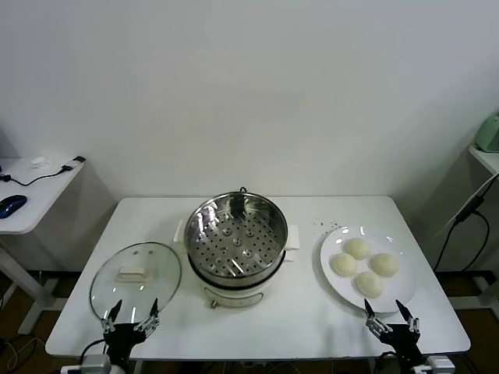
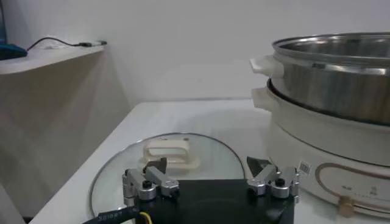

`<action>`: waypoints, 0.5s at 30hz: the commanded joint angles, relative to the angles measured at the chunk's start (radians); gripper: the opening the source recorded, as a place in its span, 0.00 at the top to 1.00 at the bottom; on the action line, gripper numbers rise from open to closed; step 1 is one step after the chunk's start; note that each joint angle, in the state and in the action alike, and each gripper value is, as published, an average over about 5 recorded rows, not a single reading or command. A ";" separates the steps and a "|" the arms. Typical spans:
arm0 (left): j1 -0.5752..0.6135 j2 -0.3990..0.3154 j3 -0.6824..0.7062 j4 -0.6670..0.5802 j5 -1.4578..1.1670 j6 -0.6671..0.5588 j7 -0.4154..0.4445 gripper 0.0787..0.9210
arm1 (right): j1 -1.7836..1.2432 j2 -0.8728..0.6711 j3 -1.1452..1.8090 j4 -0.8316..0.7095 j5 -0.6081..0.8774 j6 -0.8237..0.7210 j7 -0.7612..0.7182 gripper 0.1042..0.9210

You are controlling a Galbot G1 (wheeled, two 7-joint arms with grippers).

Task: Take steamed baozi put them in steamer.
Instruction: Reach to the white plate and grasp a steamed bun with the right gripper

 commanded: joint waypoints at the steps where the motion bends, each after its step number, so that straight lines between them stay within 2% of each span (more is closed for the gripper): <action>1: -0.002 0.004 0.001 -0.001 -0.003 0.003 0.001 0.12 | 0.285 -0.158 -0.008 -0.030 -0.020 -0.190 0.006 0.12; 4: -0.006 0.007 0.005 -0.002 -0.005 0.005 0.002 0.12 | 0.439 -0.282 -0.085 -0.092 -0.054 -0.266 -0.048 0.12; 8: -0.010 0.015 0.007 -0.003 -0.016 0.005 0.002 0.12 | 0.729 -0.518 -0.324 -0.246 -0.142 -0.320 -0.246 0.12; 12: -0.012 0.028 0.007 0.003 -0.028 0.002 0.001 0.12 | 1.062 -0.681 -0.665 -0.395 -0.181 -0.275 -0.502 0.12; 15: -0.016 0.033 0.008 0.008 -0.032 0.000 0.001 0.12 | 1.338 -0.738 -0.965 -0.527 -0.228 -0.157 -0.737 0.12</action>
